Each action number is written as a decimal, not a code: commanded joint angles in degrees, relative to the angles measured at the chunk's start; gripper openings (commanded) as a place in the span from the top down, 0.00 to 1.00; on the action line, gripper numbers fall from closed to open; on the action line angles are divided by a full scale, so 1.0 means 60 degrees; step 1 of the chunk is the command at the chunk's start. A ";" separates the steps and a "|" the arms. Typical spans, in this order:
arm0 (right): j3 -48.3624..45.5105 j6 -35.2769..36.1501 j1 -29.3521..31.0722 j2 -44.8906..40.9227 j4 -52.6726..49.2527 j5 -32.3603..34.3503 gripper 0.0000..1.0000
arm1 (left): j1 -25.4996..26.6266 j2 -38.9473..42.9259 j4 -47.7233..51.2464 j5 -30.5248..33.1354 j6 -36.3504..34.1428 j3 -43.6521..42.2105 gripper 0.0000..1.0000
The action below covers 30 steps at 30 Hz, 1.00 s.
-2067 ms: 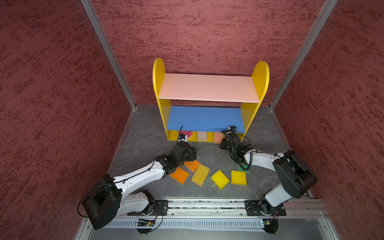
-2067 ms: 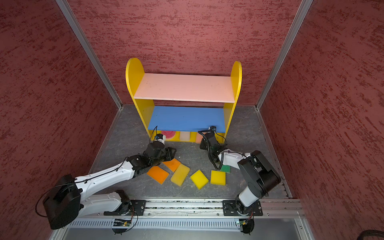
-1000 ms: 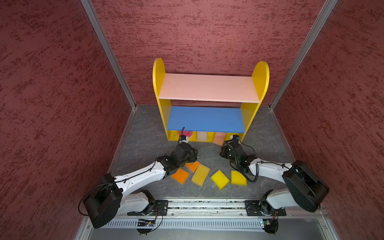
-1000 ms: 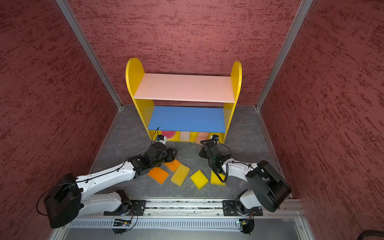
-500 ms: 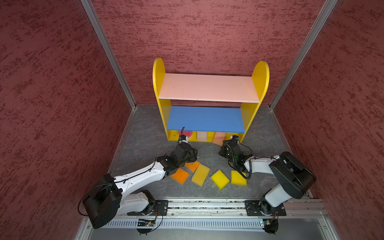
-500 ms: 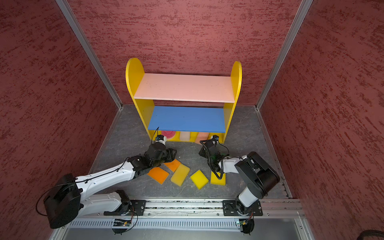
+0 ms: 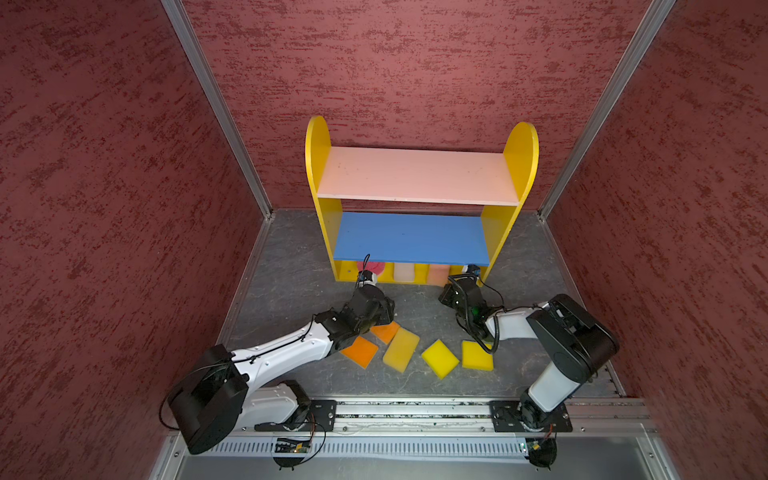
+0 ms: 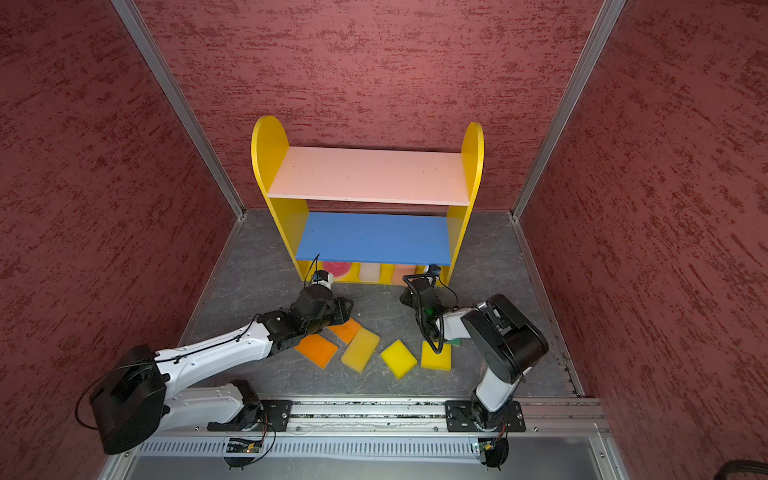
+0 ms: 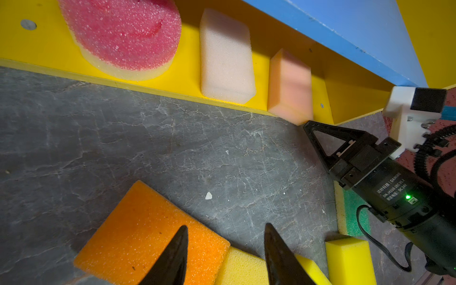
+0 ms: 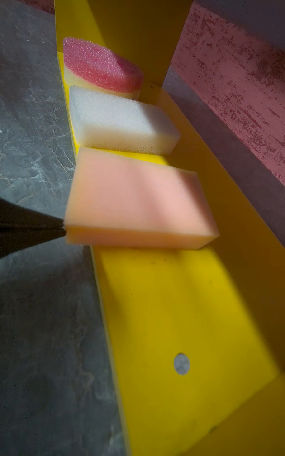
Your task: Place and organize the cleaning sponges onto the shelf
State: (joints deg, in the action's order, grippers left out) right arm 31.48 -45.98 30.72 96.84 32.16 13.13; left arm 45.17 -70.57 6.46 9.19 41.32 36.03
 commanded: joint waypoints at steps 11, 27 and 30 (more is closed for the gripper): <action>0.0172 0.0113 -0.0544 0.0501 0.1790 -0.0125 1.00 | -0.0070 -0.0104 0.0009 -0.0038 -0.0029 0.0015 0.50; -0.1903 -0.2578 -0.0631 -0.0036 0.4468 -0.1765 1.00 | -0.0037 0.0048 0.0044 -0.0049 0.0029 -0.0054 0.50; -0.1995 -0.3496 -0.0694 0.0468 0.5067 -0.2145 1.00 | -0.0032 0.0193 0.0036 -0.0012 0.0028 -0.0141 0.50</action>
State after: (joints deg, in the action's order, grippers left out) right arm 20.10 -59.18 27.20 97.34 56.60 3.46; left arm 45.01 -70.50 6.46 9.08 41.56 35.99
